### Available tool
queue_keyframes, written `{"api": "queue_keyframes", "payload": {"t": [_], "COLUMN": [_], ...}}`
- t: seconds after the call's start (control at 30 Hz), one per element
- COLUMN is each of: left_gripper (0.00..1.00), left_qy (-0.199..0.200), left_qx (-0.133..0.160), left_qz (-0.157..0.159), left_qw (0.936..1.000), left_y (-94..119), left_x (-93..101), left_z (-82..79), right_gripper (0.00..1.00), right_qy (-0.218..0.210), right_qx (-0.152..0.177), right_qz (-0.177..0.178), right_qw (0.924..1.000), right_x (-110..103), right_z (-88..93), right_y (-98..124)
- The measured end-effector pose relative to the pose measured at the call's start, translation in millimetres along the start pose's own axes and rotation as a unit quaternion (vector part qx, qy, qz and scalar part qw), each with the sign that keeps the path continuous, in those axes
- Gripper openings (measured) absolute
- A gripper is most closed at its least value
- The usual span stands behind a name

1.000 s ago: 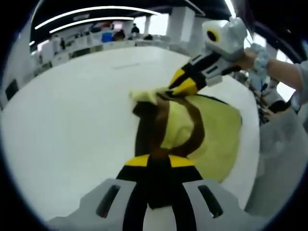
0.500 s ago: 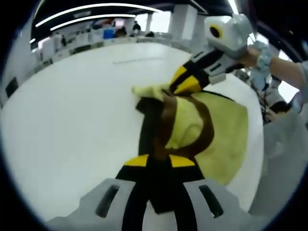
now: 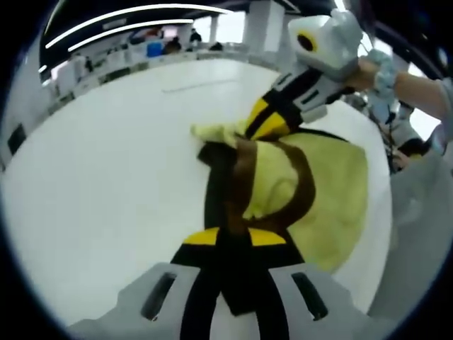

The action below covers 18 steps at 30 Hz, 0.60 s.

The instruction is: Fold the garment on the visible template until the final outline fits inside the template.

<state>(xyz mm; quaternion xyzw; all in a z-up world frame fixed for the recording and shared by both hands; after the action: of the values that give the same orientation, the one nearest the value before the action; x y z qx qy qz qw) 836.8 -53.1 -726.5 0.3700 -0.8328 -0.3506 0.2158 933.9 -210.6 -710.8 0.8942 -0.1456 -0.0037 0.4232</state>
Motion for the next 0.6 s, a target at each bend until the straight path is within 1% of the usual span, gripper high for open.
{"api": "queue_keyframes", "payload": {"t": [0.27,0.5,0.6], "left_gripper": [0.06,0.04,0.03], "left_qy": [0.011,0.011,0.003], "left_qx": [-0.003,-0.002,-0.004], "left_qz": [0.001,-0.002,-0.006], "left_qw": [0.9999,0.9999,1.0], "left_y": [-0.3,-0.2,1.3], "left_x": [-0.1,0.8,2.1], "left_z": [0.3,0.8,0.3], "right_gripper": [0.08,0.04,0.04], "right_qy": [-0.011,-0.012,0.0], "right_qx": [-0.013,-0.018,-0.016], "right_qz": [-0.01,-0.006,0.003], "right_qw": [0.9998,0.9997,0.9999], "right_x": [0.4,-0.7,-1.8], "right_z": [3.5,3.7,2.5], "right_y": [-7.4,-7.8,-3.4]}}
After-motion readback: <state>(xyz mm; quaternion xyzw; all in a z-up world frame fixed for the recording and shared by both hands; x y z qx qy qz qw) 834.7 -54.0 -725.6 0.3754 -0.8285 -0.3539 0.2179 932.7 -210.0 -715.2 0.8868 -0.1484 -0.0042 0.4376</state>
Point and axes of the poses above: the point that each gripper's makers call its tool centre point, and the gripper's own axes: y roughly backward along the fingers, x roughly to its right, z roughly out of its underside, the point moved 7 cm from there along y, roughly backward along the fingers, and after that the axes turned 5 degrees about -x, right-handed, at the moved point
